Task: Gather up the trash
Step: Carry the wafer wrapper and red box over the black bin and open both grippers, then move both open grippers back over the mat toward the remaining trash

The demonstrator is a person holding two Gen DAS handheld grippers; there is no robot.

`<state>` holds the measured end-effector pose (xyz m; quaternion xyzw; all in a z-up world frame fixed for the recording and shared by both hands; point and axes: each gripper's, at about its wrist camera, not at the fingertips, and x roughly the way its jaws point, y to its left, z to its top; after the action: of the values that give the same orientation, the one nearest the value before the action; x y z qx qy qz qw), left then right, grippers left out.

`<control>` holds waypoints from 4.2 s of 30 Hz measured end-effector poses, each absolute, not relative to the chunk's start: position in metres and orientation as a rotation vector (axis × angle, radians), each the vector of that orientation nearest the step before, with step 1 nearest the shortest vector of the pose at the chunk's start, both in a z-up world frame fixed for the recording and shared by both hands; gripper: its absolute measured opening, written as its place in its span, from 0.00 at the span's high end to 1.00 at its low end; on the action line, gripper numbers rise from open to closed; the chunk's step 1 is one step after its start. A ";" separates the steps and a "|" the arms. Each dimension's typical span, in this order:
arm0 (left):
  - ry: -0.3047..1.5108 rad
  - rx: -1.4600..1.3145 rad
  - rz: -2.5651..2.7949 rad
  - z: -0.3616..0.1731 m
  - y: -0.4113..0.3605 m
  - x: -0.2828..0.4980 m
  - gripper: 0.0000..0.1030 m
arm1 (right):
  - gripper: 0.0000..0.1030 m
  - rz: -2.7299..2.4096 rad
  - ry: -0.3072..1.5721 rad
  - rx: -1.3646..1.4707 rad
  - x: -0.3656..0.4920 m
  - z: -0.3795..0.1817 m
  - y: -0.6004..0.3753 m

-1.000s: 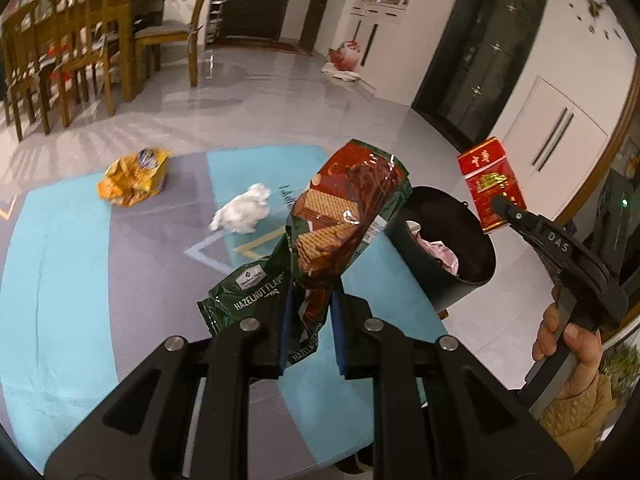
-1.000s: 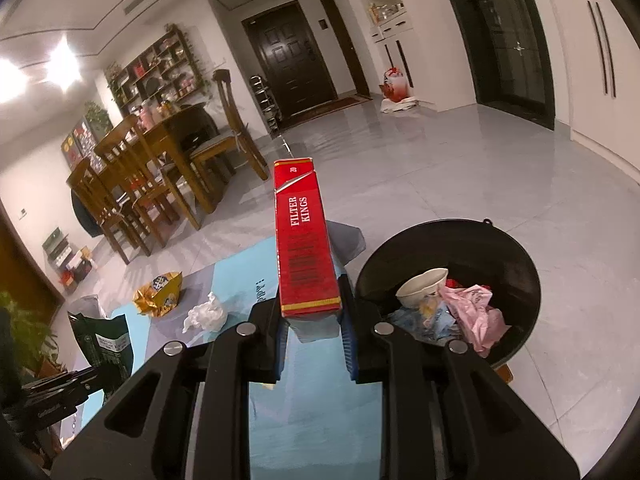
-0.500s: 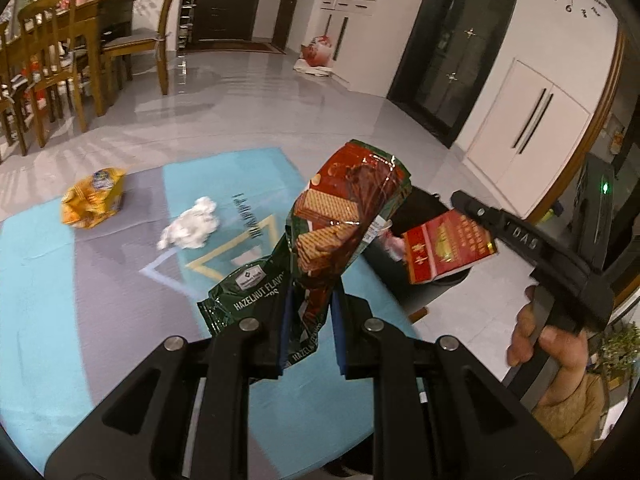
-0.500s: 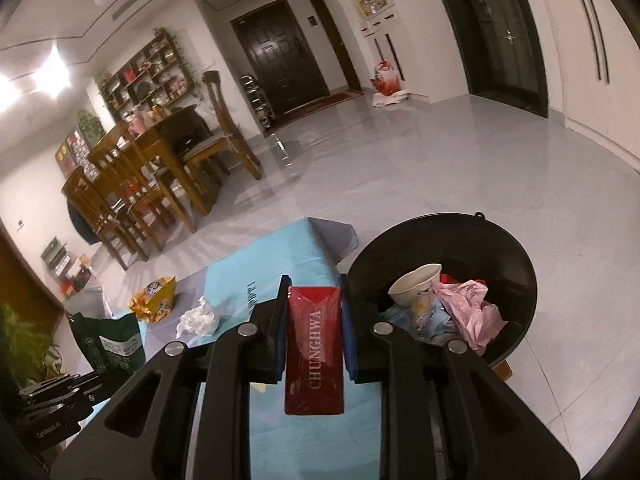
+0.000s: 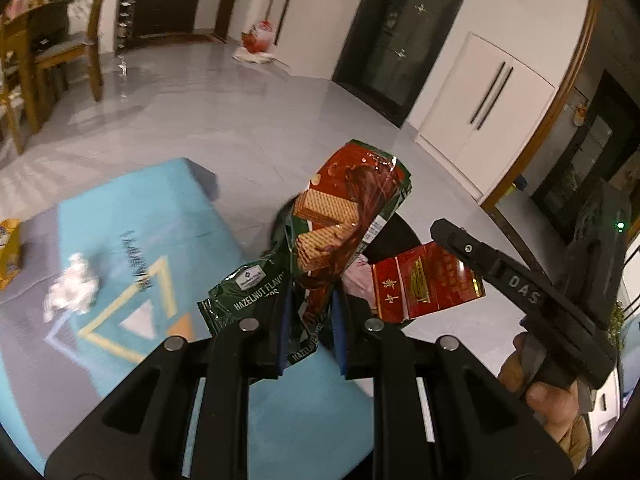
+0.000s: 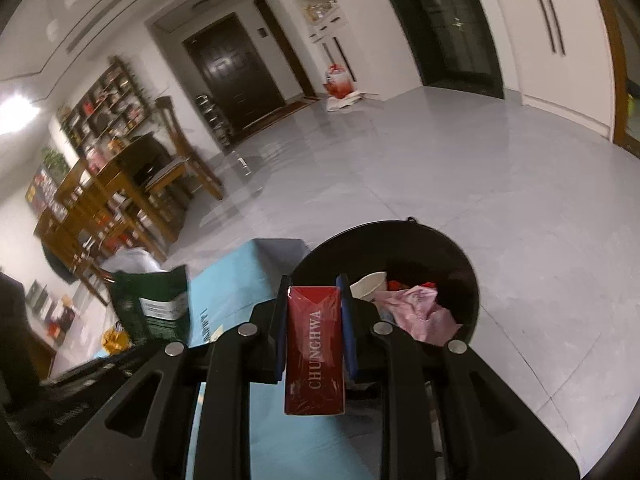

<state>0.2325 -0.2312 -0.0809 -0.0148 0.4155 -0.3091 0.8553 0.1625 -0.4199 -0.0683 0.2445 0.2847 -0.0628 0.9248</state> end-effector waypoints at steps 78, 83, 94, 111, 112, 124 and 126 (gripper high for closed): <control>1.031 0.123 -0.638 -0.166 -0.345 0.306 0.75 | 0.77 -0.280 0.774 0.576 0.230 -0.110 -0.458; 1.021 0.118 -0.640 -0.166 -0.344 0.306 0.67 | 0.77 -0.292 0.768 0.585 0.227 -0.111 -0.457; 0.959 0.105 -0.627 -0.151 -0.333 0.297 0.50 | 0.54 -0.296 0.740 0.619 0.220 -0.107 -0.458; 0.909 0.075 -0.589 -0.122 -0.269 0.257 0.04 | 0.23 -0.335 0.669 0.675 0.200 -0.098 -0.451; 0.911 0.067 -0.580 -0.120 -0.262 0.254 0.03 | 0.23 -0.332 0.668 0.678 0.199 -0.097 -0.448; 0.997 -0.182 -0.464 -0.119 -0.148 0.220 0.03 | 0.03 -0.209 0.671 0.650 0.194 -0.089 -0.409; 1.006 -0.240 -0.418 -0.120 -0.119 0.212 0.03 | 0.03 -0.179 0.679 0.632 0.194 -0.087 -0.398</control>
<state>0.2122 -0.1188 -0.1198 -0.1141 0.4775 -0.1982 0.8484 0.1936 -0.3975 -0.0873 0.3044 0.3271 -0.0862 0.8905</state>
